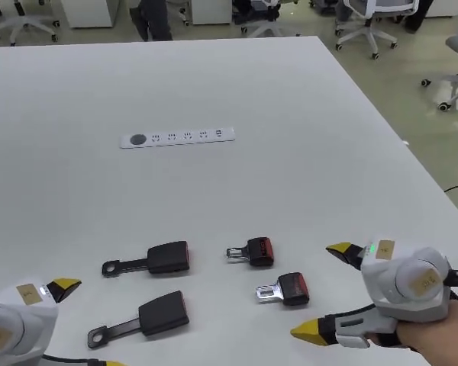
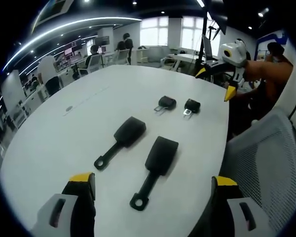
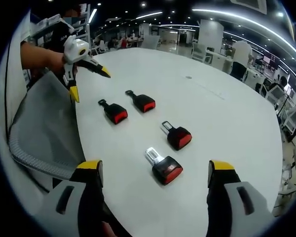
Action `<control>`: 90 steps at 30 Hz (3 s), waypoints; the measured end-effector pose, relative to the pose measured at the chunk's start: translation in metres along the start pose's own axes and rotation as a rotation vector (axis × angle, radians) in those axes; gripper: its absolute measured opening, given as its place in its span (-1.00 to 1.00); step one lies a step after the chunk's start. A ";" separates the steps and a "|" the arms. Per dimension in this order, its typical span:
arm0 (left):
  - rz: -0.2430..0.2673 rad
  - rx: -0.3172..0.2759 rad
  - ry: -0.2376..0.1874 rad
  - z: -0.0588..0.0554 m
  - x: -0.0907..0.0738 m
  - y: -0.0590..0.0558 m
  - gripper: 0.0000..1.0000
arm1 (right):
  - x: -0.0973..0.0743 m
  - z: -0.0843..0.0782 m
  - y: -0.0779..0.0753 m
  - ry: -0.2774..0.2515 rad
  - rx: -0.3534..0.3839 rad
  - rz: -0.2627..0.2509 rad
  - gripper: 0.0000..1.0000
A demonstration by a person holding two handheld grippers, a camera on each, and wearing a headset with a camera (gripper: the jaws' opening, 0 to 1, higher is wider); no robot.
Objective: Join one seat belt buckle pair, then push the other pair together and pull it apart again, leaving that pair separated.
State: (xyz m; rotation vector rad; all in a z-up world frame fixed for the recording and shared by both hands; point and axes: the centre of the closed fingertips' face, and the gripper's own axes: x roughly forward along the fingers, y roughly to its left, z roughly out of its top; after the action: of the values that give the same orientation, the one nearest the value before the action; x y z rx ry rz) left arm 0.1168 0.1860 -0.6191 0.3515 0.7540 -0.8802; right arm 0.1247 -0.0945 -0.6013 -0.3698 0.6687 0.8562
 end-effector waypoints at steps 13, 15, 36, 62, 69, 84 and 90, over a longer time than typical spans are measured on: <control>-0.002 0.024 0.013 0.002 0.003 0.000 0.89 | 0.006 0.006 -0.003 -0.014 0.000 0.006 0.62; -0.005 0.017 0.008 0.002 0.003 0.000 0.91 | 0.006 0.008 -0.004 -0.019 0.004 0.006 0.60; -0.050 0.055 0.015 0.009 0.021 -0.007 0.68 | 0.011 -0.003 -0.005 0.035 -0.043 0.026 0.31; -0.190 0.239 0.112 0.024 0.079 -0.024 0.00 | 0.058 -0.025 -0.005 0.172 -0.281 0.186 -0.09; -0.230 0.303 0.149 0.014 0.086 -0.025 -0.13 | 0.063 -0.037 -0.011 0.214 -0.293 0.208 -0.16; -0.284 0.423 0.161 0.015 0.095 -0.032 -0.31 | 0.072 -0.051 -0.016 0.282 -0.348 0.260 -0.32; -0.305 0.503 0.186 0.007 0.099 -0.035 -0.32 | 0.076 -0.056 -0.014 0.286 -0.401 0.280 -0.32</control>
State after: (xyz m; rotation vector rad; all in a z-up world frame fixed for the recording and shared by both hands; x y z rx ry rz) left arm 0.1326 0.1052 -0.6843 0.7859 0.7628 -1.3417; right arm 0.1499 -0.0905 -0.6929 -0.7827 0.8253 1.2227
